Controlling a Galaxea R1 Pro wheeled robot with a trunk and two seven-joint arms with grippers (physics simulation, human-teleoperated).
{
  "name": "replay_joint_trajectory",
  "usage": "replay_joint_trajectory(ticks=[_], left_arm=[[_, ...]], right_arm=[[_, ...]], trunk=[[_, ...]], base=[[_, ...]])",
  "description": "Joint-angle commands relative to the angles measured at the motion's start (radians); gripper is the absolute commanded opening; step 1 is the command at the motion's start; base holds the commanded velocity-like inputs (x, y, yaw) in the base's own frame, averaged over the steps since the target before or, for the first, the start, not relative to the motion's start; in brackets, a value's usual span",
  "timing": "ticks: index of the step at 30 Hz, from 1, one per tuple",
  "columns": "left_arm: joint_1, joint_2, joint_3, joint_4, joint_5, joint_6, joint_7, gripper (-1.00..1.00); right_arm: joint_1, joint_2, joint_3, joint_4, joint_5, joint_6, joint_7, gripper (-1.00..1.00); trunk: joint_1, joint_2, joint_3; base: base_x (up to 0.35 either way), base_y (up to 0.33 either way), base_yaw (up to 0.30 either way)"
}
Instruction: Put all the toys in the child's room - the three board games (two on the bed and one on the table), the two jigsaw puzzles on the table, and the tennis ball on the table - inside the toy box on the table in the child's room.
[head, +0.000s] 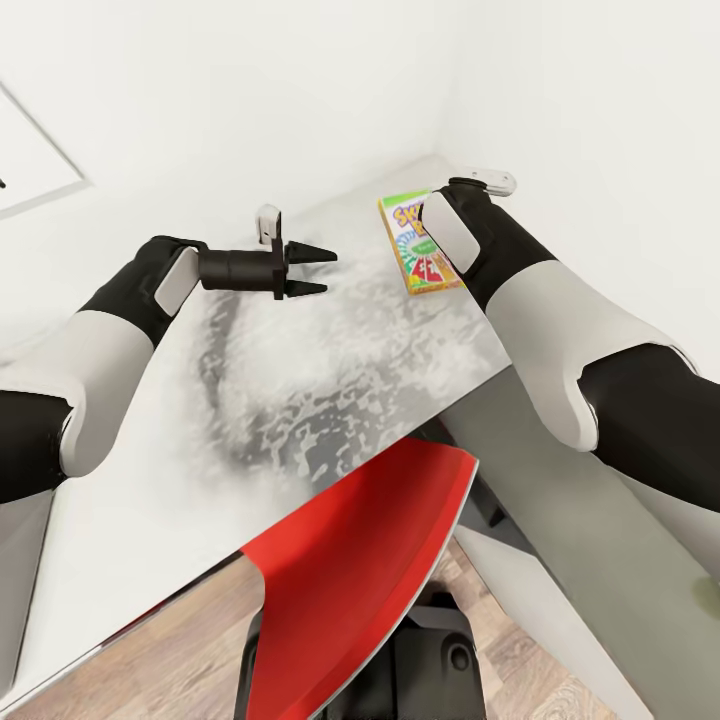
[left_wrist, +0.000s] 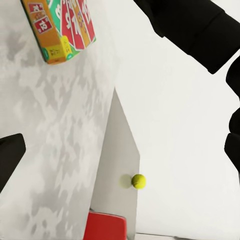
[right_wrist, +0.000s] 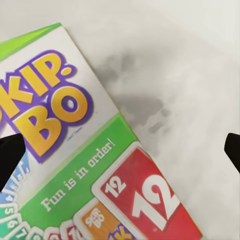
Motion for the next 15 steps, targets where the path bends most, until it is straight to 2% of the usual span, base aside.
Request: replay_joint_trajectory(ticks=[1, 15], left_arm=[[-0.001, 0.001, -0.005, 0.0, 0.002, 0.005, -0.004, 1.0], [-0.001, 0.002, -0.005, 0.0, 0.002, 0.005, -0.004, 1.0]], right_arm=[[-0.001, 0.0, 0.004, 0.0, -0.003, 0.006, -0.006, 1.0], [-0.001, 0.0, 0.005, -0.002, -0.001, 0.012, -0.003, 1.0]], trunk=[[0.0, -0.002, -0.003], [0.0, -0.002, -0.026]], base=[[0.0, 0.0, 0.0], [0.0, 0.0, 0.0]])
